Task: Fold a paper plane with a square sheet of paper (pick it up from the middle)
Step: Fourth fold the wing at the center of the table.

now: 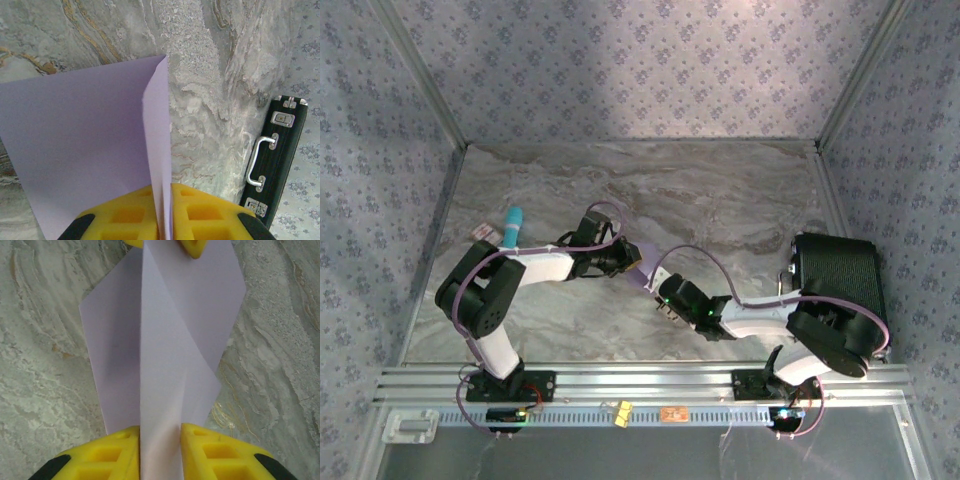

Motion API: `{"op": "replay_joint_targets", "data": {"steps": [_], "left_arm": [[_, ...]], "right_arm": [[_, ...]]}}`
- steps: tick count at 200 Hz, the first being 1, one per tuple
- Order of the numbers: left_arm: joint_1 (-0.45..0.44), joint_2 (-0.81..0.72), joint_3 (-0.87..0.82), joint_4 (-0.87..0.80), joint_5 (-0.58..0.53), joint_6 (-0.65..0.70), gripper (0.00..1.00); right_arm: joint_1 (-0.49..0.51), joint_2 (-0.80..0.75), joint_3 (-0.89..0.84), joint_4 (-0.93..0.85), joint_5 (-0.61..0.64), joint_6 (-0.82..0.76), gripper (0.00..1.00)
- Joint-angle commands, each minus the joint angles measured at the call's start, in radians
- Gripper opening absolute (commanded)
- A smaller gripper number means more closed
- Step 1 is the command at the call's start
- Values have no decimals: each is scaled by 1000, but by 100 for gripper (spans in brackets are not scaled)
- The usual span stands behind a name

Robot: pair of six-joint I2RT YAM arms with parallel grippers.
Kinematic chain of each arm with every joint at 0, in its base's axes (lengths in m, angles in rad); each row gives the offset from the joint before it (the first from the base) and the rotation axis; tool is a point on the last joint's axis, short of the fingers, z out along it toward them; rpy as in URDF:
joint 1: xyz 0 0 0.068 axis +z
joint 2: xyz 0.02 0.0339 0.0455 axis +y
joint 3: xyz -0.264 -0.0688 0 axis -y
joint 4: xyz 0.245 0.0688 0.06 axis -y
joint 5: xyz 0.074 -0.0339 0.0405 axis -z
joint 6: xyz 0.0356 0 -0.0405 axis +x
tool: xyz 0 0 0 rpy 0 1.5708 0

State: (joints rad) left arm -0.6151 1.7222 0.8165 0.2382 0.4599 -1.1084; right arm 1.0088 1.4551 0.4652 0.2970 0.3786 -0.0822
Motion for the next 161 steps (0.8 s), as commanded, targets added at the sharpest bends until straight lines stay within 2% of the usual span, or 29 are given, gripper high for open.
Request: {"op": "replay_joint_targets", "data": {"steps": [1,57,161], "left_arm": [[6,-9,21,16,19,0,13],[6,-9,23,12,18,1,12],[5,-9,27,5,13,-2,13]], "right_arm": [[7,11,13,13,22,25,27],[4,24,12,13,9,49,27],[-11,19,-2,48,-27,88,13]]}}
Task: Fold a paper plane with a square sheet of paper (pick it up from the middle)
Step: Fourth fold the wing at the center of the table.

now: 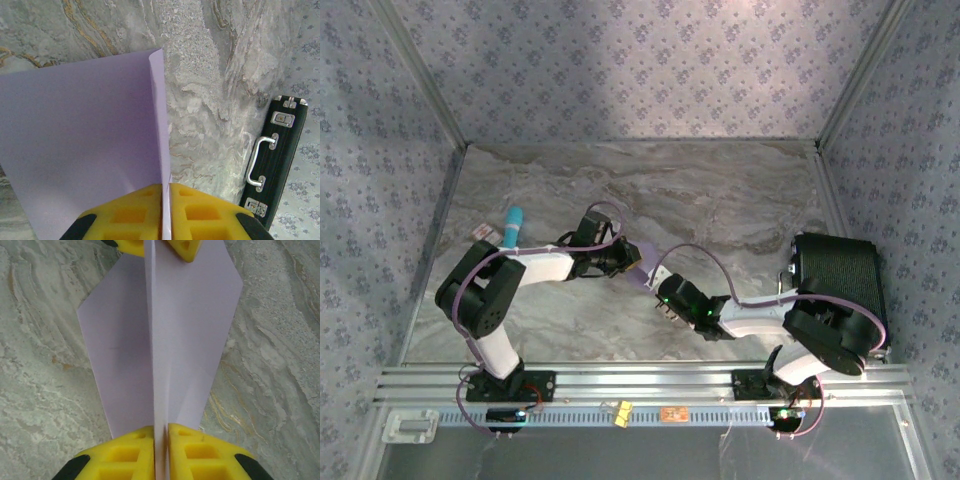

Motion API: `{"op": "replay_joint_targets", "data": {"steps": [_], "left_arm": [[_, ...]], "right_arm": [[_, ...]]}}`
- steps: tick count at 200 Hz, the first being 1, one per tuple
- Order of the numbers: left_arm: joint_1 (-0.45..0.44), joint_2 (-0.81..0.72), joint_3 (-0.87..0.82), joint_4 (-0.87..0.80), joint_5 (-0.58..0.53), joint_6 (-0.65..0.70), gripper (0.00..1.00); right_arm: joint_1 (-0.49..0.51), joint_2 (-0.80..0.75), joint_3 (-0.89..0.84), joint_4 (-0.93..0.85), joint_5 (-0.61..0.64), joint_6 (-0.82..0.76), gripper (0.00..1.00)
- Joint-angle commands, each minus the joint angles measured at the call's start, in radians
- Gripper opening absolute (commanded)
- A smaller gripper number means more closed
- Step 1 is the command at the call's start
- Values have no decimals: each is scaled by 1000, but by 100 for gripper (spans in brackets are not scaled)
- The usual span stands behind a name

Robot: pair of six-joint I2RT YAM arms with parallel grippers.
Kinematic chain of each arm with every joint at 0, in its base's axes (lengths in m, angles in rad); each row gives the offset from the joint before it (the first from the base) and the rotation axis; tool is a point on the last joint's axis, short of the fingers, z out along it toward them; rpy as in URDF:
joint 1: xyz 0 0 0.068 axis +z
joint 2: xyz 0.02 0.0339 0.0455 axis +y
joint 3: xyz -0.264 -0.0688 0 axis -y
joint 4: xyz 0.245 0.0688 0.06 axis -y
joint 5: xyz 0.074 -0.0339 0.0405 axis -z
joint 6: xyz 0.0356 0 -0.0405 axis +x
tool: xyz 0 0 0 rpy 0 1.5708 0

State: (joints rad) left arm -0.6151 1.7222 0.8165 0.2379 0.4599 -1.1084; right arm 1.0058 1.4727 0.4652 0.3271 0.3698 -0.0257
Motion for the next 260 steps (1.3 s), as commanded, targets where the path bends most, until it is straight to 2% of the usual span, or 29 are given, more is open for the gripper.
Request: {"op": "replay_joint_targets", "data": {"steps": [1,12,28,60,80,103,127,187,217,260], "left_arm": [[6,-9,27,5,13,-1,13],[6,-10,30,4,10,-2,15],[7,-15,36,-4,4,-4,23],[8,-56,42,-59,-42,11,50],[8,-93,41,-108,-81,23,59],[8,-136,36,-163,-117,38,63],[7,-178,31,-212,-144,54,65],[7,-229,5,-233,-160,54,63],[6,-233,-8,-220,-158,51,57],[7,-220,-17,-207,-141,50,45]], "right_arm": [[-8,2,-1,18,-18,32,13],[-10,5,-4,17,-24,41,12],[-13,9,-4,15,-35,59,11],[-19,33,-6,24,-49,124,11],[-23,50,-3,34,-66,167,11],[-30,66,-5,47,-82,210,11],[-52,75,-11,69,-140,244,10],[-170,102,-30,145,-419,351,10],[-228,135,-29,177,-552,416,10],[-261,159,-10,185,-643,469,8]]}}
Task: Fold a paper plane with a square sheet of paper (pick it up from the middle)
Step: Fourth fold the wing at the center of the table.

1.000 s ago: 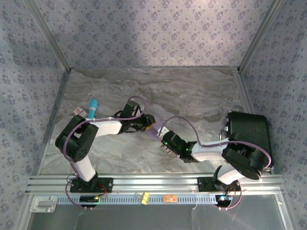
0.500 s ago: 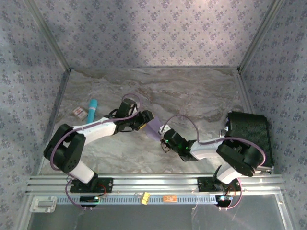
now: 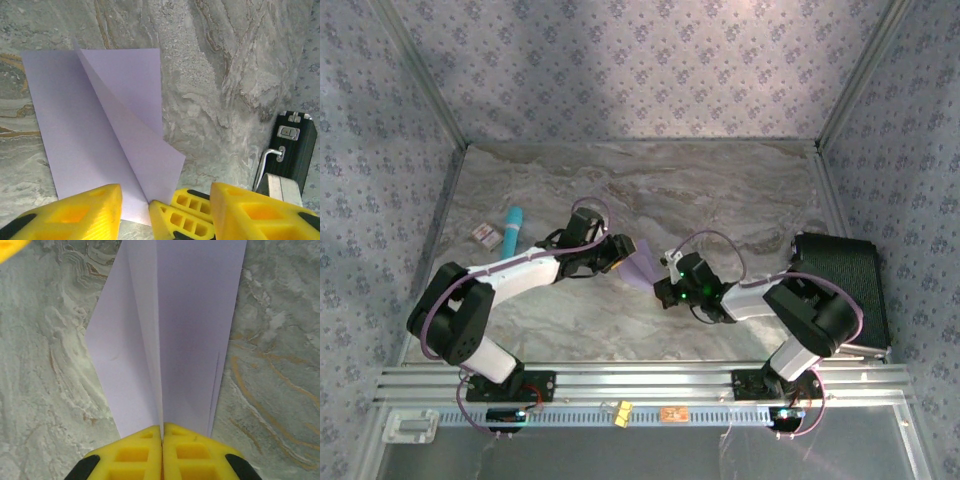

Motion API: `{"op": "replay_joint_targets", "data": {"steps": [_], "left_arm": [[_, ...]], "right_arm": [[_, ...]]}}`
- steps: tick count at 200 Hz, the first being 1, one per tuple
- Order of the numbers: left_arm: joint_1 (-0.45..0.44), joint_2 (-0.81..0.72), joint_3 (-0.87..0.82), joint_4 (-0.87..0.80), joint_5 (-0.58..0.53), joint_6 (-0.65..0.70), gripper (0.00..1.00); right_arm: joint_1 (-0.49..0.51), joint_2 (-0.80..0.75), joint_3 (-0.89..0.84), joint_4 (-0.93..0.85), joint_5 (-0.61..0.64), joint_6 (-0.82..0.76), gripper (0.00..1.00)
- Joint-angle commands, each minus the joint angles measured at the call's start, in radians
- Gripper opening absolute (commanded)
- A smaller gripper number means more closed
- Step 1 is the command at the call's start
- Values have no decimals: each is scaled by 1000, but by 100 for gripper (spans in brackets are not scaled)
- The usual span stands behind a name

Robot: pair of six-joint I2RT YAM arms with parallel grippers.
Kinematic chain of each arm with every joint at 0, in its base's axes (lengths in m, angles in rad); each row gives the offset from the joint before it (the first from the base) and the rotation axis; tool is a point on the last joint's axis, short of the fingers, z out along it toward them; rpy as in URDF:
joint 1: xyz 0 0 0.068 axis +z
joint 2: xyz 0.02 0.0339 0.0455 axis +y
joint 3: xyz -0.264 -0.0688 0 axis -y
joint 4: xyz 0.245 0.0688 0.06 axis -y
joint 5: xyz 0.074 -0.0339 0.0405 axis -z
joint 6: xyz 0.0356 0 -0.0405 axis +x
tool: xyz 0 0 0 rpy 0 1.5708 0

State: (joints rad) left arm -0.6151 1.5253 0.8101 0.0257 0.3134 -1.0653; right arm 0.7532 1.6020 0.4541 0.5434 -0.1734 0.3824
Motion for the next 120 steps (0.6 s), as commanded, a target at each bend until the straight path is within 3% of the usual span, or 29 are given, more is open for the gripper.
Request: {"op": "replay_joint_targets", "data": {"steps": [1,70,120], "left_arm": [[6,-22,-12,6,5,7,45],[-3,58,-28,113,68,-32,17],[-34,134,-2,166,89,-44,12]], "right_arm": [[-10,30,2,-32,-104,61,8],[-75,103,42,-41,-246,164,8],[-107,141,78,-81,-319,214,8]]}}
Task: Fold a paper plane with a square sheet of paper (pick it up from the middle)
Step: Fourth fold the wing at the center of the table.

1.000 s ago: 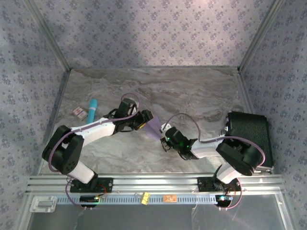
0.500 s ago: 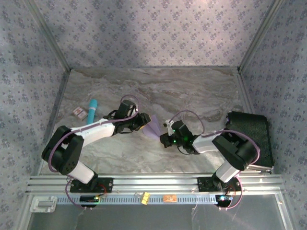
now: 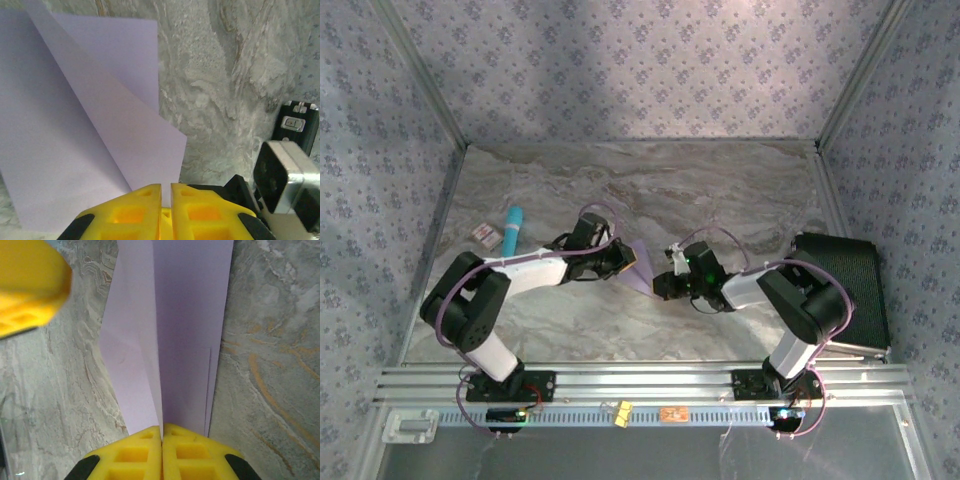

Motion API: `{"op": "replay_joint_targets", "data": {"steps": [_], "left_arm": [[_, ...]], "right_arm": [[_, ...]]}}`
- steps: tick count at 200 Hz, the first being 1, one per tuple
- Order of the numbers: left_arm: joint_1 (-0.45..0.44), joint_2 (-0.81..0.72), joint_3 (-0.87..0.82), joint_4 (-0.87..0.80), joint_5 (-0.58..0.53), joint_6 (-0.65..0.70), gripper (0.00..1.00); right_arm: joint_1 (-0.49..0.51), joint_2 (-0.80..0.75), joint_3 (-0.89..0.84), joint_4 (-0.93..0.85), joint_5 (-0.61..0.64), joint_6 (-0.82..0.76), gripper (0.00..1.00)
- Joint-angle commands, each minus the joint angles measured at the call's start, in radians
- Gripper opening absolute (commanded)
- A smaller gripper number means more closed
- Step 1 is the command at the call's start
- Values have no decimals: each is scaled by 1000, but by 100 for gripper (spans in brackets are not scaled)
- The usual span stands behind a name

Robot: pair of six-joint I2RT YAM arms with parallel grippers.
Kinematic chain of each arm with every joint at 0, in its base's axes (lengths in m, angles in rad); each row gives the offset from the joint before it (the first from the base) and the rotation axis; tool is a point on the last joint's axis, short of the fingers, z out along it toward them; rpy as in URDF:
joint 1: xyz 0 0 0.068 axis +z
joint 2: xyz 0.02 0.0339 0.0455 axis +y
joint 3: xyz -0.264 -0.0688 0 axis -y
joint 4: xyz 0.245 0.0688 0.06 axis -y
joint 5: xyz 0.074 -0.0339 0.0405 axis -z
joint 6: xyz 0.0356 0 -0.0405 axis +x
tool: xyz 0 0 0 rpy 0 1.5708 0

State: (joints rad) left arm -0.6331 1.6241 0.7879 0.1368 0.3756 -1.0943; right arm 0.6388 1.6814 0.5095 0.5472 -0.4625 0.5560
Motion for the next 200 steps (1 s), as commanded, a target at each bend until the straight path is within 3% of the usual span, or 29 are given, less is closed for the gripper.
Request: {"op": "replay_joint_targets", "data": {"steps": [1,153,200], "left_arm": [[-17,36,21,57,27,-16,12],[-33,160,59,115,-41,-64,9],[-34,177,60,106,-50,-62,8]], "right_arm": [[7,62,23,-86,-29,41,8],[-1,76,47,-147,-41,109,10],[-5,91,83,-228,-61,82,6]]}}
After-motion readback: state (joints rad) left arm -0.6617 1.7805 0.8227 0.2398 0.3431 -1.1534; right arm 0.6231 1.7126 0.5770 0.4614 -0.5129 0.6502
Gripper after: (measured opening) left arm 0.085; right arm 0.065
